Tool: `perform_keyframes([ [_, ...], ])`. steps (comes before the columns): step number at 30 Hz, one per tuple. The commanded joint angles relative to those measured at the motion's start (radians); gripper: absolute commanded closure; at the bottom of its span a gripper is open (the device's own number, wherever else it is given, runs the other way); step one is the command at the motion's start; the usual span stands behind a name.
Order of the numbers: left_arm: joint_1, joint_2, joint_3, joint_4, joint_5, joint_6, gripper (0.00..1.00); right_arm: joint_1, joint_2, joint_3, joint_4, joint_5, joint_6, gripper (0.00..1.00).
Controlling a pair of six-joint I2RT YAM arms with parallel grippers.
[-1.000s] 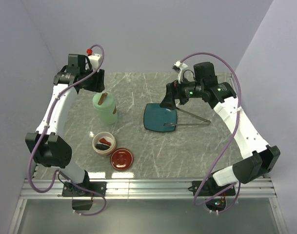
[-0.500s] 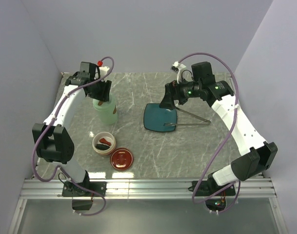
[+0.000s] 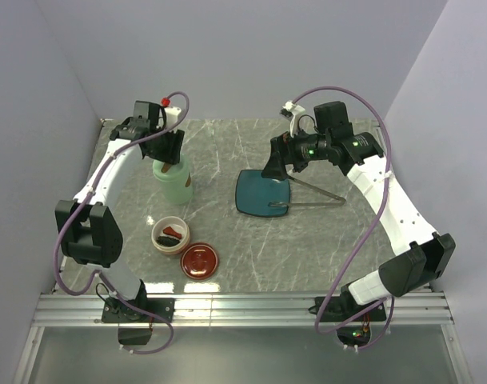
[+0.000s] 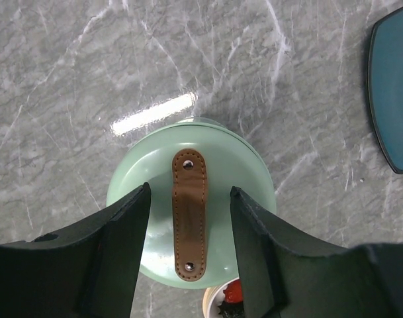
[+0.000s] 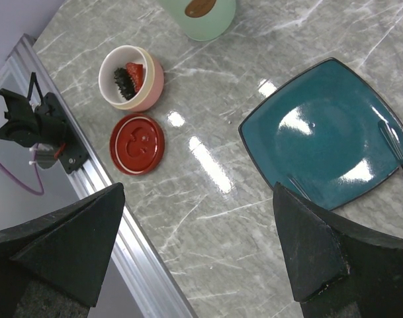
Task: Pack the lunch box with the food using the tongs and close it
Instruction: Put the lid back on the lunch box
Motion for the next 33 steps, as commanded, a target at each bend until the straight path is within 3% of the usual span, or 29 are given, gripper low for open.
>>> perform_keyframes([
  [1, -0.023, 0.096, -0.094, -0.141, -0.069, 0.022, 0.42, -0.006, -0.017, 0.039, -0.002, -0.006, -0.017, 0.0],
  [10, -0.029, 0.093, -0.046, -0.178, -0.082, 0.03, 0.42, -0.006, -0.015, 0.037, -0.008, -0.004, -0.019, 0.0],
  [17, -0.035, 0.053, -0.094, -0.16, -0.086, 0.035, 0.42, -0.004, -0.018, 0.04, -0.011, 0.001, -0.023, 0.0],
  [27, -0.029, 0.055, 0.186, -0.217, -0.054, 0.024, 0.41, -0.006, -0.018, 0.036, -0.008, -0.006, -0.017, 0.0],
  [33, -0.027, 0.038, 0.263, -0.246, -0.008, 0.029, 0.45, -0.006, -0.021, 0.028, -0.008, -0.006, -0.02, 0.0],
])
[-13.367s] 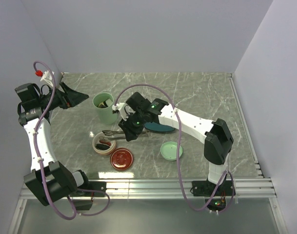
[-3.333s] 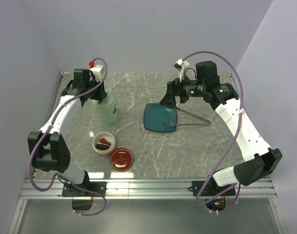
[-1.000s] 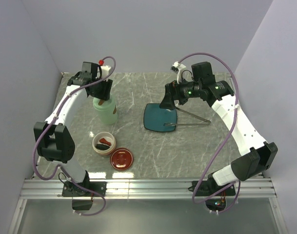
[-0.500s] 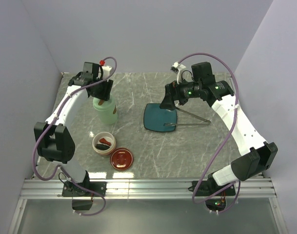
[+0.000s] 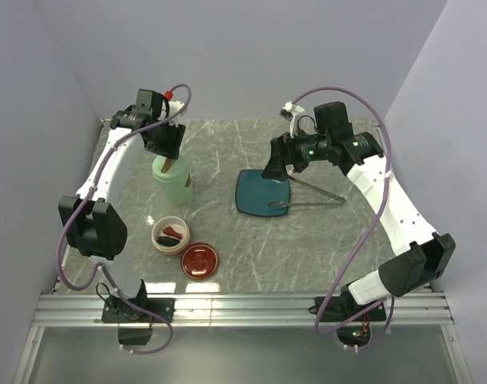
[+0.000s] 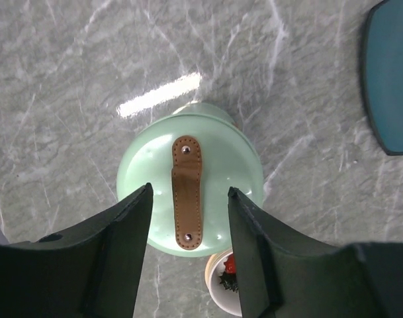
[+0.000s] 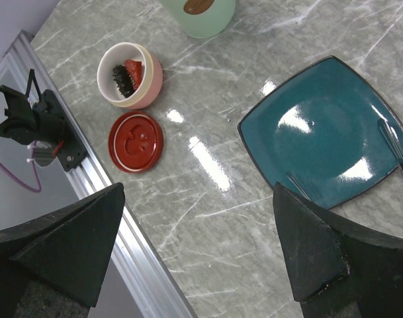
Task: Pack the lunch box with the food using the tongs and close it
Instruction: Put the lid back on the lunch box
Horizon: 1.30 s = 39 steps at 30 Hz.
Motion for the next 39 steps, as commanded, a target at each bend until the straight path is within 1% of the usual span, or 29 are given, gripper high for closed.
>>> perform_keyframes([
  [1, -0.003, -0.03, 0.057, -0.042, 0.043, 0.022, 0.46, -0.004, -0.021, 0.027, 0.0, -0.005, -0.006, 0.0],
  [6, -0.003, -0.05, -0.001, -0.027, 0.047, 0.032, 0.53, -0.004, -0.012, 0.027, 0.003, -0.016, -0.003, 0.0],
  [8, -0.003, -0.05, -0.027, -0.009, 0.044, 0.036, 0.55, -0.006, -0.01, 0.03, 0.0, -0.017, -0.003, 0.0],
  [14, -0.005, -0.016, -0.197, 0.016, 0.027, 0.052, 0.6, -0.004, -0.01, 0.033, -0.011, -0.01, -0.009, 0.0],
  [17, -0.005, -0.001, -0.235, 0.015, 0.017, 0.065, 0.6, -0.006, -0.012, 0.033, -0.014, -0.007, -0.012, 0.0],
  [27, -0.005, 0.007, -0.268, -0.022, 0.014, 0.087, 0.61, -0.006, -0.012, 0.028, -0.023, -0.007, -0.019, 0.0],
  [33, -0.005, -0.002, -0.254, -0.044, 0.023, 0.085, 0.61, -0.006, -0.01, 0.025, -0.029, -0.007, -0.023, 0.0],
  [36, -0.003, -0.021, -0.245, -0.028, 0.018, 0.082, 0.57, -0.004, -0.009, 0.022, -0.029, -0.008, -0.028, 0.0],
  [37, -0.002, -0.03, -0.23, -0.018, 0.018, 0.081, 0.52, -0.004, -0.009, 0.022, -0.031, -0.008, -0.032, 0.0],
  [39, 0.013, -0.047, -0.197, -0.005, 0.044, 0.075, 0.5, -0.006, -0.007, 0.019, -0.029, -0.007, -0.035, 0.0],
])
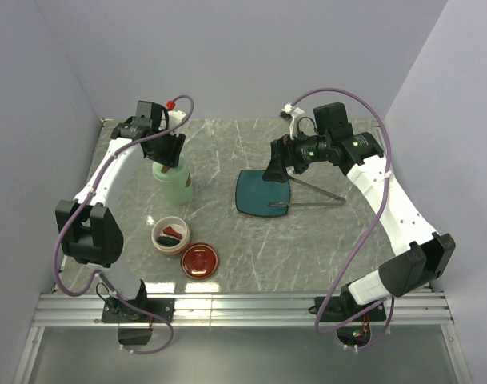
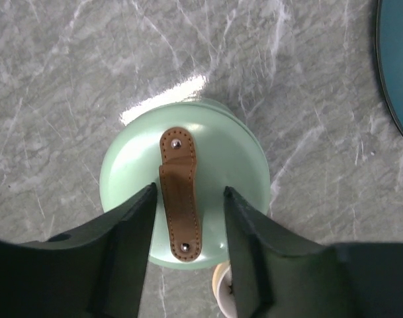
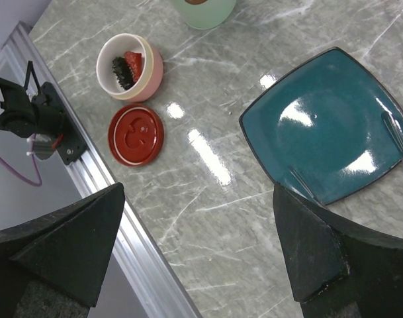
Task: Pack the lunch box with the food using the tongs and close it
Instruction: Put the lid back on the lunch box, then pick up the lid of the lunch box with the right arm
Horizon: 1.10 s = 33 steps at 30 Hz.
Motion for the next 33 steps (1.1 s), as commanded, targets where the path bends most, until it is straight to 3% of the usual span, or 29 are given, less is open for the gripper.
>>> perform_keyframes([
  [1, 0.016, 0.018, 0.035, -0.141, 0.032, 0.015, 0.47, -0.004, -0.004, 0.019, -0.002, -0.001, -0.027, 0.0],
  [7, 0.083, -0.01, 0.219, -0.117, 0.121, 0.003, 0.4, -0.003, 0.009, 0.005, -0.006, -0.007, -0.076, 0.0],
  [12, 0.111, -0.101, 0.224, -0.033, 0.181, -0.024, 0.39, 0.043, 0.046, 0.001, 0.005, 0.016, -0.096, 0.02],
  [20, 0.237, -0.364, 0.011, 0.165, 0.373, -0.115, 0.33, 0.313, 0.152, -0.056, 0.1, 0.209, -0.142, 0.13],
  [27, 0.311, -0.559, -0.152, 0.23, 0.393, -0.173, 0.26, 0.499, 0.324, -0.003, 0.172, 0.305, -0.044, 0.4],
  [33, 0.401, -0.68, -0.245, 0.268, 0.462, -0.28, 0.25, 0.618, 0.45, 0.002, 0.191, 0.326, -0.028, 0.45],
])
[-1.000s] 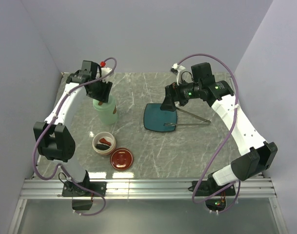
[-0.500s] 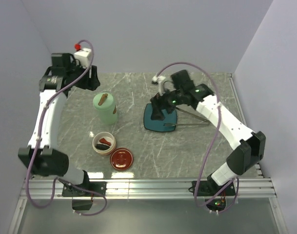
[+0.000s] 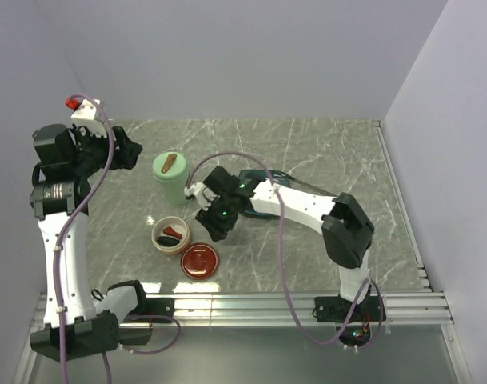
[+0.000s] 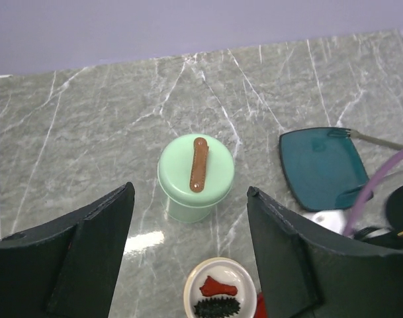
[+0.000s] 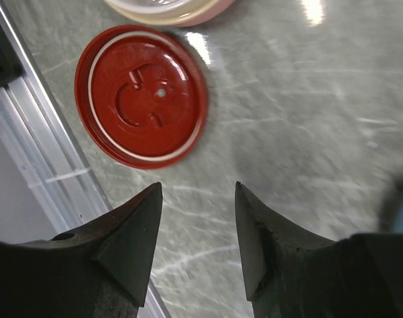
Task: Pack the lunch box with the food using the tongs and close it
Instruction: Pick up the lid of the lunch box with the right arm
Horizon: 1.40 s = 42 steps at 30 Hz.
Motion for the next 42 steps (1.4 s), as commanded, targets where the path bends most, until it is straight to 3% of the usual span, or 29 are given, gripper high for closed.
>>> perform_keyframes([
  [1, 0.037, -0.063, -0.054, 0.075, 0.075, -0.09, 0.25, 0.058, 0.046, 0.043, 0.047, 0.037, 0.022, 0.45],
  [9, 0.05, -0.135, -0.17, 0.113, 0.139, -0.179, 0.26, 0.115, 0.135, 0.049, 0.083, 0.092, 0.046, 0.51],
  [20, 0.05, -0.146, -0.181, 0.12, 0.141, -0.182, 0.27, 0.138, 0.209, 0.063, 0.089, 0.182, 0.062, 0.58],
  [34, 0.048, -0.141, -0.203, 0.139, 0.156, -0.178, 0.27, 0.126, 0.244, 0.041, 0.083, 0.192, 0.066, 0.69],
  [37, 0.05, -0.135, -0.2, 0.14, 0.161, -0.173, 0.27, 0.121, 0.251, 0.038, 0.08, 0.175, 0.066, 0.75],
  [40, 0.05, -0.127, -0.195, 0.132, 0.184, -0.159, 0.26, 0.094, 0.234, 0.03, 0.071, 0.117, 0.077, 0.95],
  [42, 0.048, -0.118, -0.183, 0.117, 0.216, -0.143, 0.24, 0.062, 0.209, 0.021, 0.06, 0.066, 0.088, 1.0],
])
